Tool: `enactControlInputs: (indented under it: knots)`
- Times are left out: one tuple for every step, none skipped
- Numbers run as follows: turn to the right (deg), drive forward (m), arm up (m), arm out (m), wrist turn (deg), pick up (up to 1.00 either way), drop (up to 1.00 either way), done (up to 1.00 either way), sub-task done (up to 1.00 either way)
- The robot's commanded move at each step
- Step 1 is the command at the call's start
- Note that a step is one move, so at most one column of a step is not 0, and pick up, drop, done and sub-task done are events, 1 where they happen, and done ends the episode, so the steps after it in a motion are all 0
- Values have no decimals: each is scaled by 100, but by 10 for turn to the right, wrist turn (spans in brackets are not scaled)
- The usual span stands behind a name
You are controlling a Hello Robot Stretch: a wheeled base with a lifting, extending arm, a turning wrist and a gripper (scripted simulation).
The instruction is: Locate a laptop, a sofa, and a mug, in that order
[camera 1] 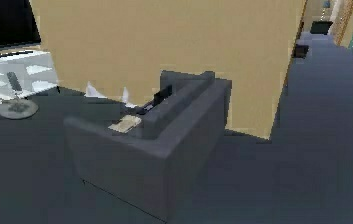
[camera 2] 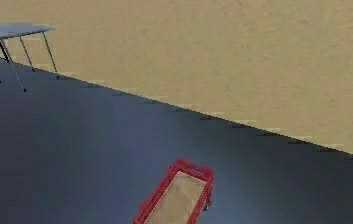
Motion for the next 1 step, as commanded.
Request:
enactControlInputs:
  knots:
    - [450,0,0,0,0,0,0,0,0]
